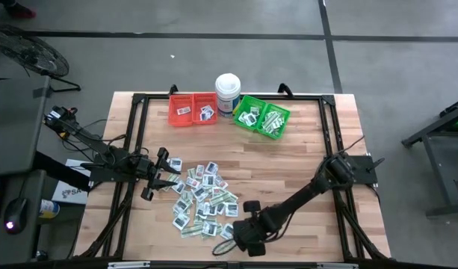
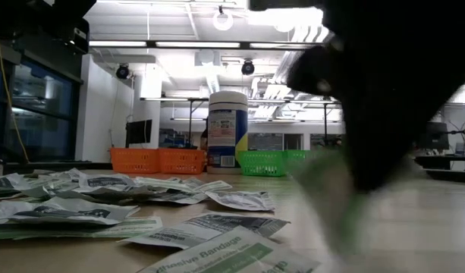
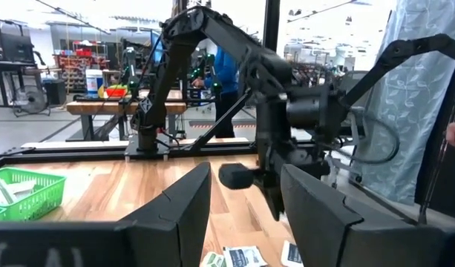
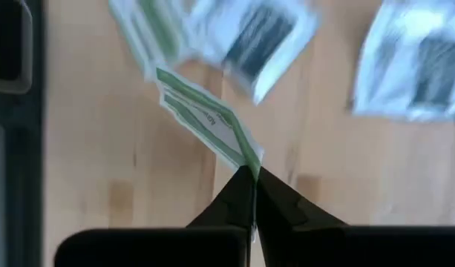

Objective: Pick & Place First Aid Supplies
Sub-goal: Put the green bandage pack into the right green bin

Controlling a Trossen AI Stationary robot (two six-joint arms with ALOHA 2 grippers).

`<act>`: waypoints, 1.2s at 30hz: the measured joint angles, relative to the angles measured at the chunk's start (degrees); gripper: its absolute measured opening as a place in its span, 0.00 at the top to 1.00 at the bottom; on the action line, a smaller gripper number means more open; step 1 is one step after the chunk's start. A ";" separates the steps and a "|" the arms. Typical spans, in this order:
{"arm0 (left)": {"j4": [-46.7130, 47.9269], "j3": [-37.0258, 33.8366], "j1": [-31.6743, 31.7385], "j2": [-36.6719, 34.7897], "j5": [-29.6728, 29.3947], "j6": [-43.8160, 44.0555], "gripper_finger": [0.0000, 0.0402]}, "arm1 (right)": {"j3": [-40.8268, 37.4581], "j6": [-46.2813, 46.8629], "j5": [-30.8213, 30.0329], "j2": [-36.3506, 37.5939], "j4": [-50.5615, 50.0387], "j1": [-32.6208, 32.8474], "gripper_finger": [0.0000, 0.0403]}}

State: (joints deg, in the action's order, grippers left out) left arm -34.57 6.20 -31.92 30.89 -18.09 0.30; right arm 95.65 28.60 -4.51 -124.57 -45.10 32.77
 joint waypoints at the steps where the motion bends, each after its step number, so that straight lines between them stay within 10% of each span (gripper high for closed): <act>1: 0.00 0.00 0.02 -0.01 0.00 0.01 0.60 | 1.19 -0.29 0.47 0.04 -1.71 -0.54 1.00; 16: 0.00 0.00 0.02 -0.01 0.06 0.02 0.60 | 13.28 -0.52 2.80 2.84 -25.73 -12.11 1.00; 36: -0.10 0.04 0.04 -0.01 -5.11 -0.52 0.60 | -21.44 -13.87 0.37 34.11 -18.04 -39.64 1.00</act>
State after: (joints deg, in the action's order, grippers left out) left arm -34.67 6.24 -31.88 30.87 -23.20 -0.22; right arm 74.21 14.73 -4.14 -90.46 -63.14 -6.87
